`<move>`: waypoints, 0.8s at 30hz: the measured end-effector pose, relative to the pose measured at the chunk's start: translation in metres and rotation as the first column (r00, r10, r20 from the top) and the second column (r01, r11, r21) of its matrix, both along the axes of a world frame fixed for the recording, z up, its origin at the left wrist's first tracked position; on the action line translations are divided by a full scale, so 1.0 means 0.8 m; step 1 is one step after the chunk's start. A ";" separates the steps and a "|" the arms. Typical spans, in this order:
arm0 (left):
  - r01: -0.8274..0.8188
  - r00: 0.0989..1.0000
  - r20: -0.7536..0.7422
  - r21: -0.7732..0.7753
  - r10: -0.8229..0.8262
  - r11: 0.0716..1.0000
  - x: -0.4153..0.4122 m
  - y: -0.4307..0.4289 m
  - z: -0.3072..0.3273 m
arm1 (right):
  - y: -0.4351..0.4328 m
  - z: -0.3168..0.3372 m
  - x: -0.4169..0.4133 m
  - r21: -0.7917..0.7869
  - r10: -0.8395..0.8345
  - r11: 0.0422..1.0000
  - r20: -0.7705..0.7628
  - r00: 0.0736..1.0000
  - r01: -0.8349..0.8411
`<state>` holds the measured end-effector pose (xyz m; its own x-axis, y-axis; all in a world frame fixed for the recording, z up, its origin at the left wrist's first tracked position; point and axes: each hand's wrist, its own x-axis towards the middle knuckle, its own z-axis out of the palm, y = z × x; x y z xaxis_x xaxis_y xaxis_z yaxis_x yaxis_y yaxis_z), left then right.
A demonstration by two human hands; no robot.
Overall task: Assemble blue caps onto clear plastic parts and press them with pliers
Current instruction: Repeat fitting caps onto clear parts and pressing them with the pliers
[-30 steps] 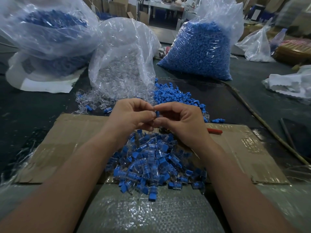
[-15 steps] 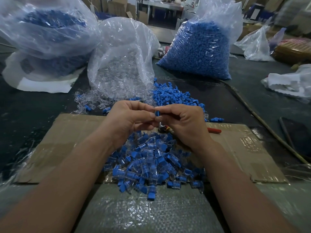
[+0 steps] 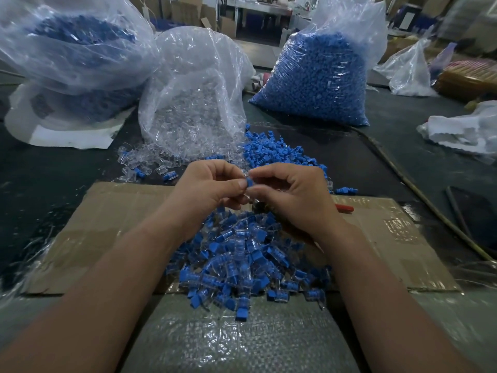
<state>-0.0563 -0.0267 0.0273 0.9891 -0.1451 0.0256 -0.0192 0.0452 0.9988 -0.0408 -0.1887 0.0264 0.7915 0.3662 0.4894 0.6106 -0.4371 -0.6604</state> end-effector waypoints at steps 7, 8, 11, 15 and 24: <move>-0.068 0.997 0.031 0.010 0.067 0.998 0.001 0.001 0.001 | -0.044 0.015 0.017 0.011 -0.271 0.959 -0.239 0.932 0.282; -0.070 0.997 0.034 0.008 0.070 0.997 0.002 0.001 0.000 | -0.053 0.016 0.019 -0.075 -0.293 0.956 -0.286 0.912 0.284; -0.086 0.996 0.033 0.000 0.086 0.996 0.004 0.003 -0.001 | -0.072 0.019 0.018 -0.341 -0.338 0.919 -0.427 0.839 0.197; -0.096 0.995 0.027 -0.008 0.096 0.995 0.007 0.006 -0.004 | -0.071 0.018 0.015 -0.554 -0.376 0.832 -0.564 0.736 0.000; -0.091 0.995 0.030 -0.020 0.091 0.996 0.010 0.007 -0.006 | -0.057 0.021 0.016 -0.668 -0.455 0.740 -0.412 0.790 0.078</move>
<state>-0.0487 -0.0212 0.0222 0.9969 -0.0537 0.0582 -0.0549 0.0606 0.9967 -0.0280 -0.2342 0.0430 0.9513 0.1538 -0.2670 0.0466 -0.9283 -0.3688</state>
